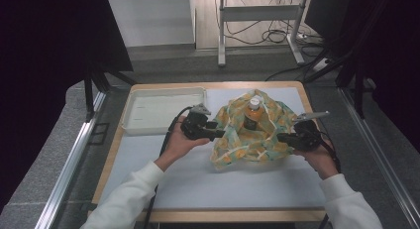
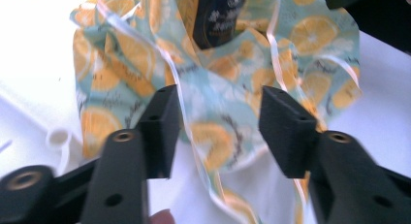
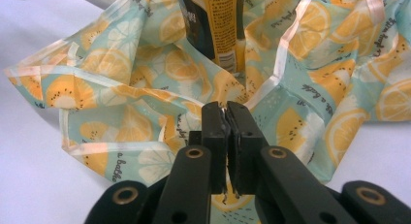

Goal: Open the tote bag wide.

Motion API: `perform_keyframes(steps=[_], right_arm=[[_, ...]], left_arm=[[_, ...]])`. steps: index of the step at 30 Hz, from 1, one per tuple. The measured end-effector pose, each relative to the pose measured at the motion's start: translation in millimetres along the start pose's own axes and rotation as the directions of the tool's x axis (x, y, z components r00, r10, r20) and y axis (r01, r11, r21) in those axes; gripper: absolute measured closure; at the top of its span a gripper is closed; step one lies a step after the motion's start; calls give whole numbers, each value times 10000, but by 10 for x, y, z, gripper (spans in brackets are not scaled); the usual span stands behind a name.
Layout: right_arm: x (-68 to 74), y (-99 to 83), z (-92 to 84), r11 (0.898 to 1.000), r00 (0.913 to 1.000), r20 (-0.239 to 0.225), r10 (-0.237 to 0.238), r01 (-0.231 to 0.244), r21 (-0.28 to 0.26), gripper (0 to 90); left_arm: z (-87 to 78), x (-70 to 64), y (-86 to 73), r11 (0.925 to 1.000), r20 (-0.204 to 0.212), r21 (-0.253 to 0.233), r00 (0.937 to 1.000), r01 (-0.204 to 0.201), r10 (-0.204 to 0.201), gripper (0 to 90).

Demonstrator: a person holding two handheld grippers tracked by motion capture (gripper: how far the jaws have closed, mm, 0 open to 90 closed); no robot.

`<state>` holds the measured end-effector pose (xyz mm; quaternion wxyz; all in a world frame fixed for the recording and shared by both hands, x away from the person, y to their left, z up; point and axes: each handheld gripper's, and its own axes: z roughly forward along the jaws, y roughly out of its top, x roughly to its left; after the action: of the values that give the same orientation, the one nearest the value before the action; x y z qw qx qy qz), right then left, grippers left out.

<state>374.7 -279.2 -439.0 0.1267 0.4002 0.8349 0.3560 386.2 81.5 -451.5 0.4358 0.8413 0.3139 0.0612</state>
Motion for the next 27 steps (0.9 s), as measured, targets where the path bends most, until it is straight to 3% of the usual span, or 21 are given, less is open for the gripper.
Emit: perform_keyframes(steps=[7, 10, 19, 27], right_arm=[[19, 51, 22, 10000, 9999, 60, -86, 86, 40, 726], [37, 73, 37, 9999, 9999, 42, -99, 99, 89, 682], [45, 118, 38, 9999, 9995, 265, -156, 154, 68, 529], [55, 168, 56, 10000, 9991, 422, -83, 82, 15, 432]], left_arm=[[-147, -107, -293, 9999, -421, 123, 9991, -71, 76, 359], [-197, -116, -409, 9997, -388, 152, 9991, -174, 179, 344], [-368, -64, -758, 9992, -417, 43, 9983, 399, -397, 329], [-411, -5, -928, 9976, -501, 128, 9965, 677, -670, 325]])
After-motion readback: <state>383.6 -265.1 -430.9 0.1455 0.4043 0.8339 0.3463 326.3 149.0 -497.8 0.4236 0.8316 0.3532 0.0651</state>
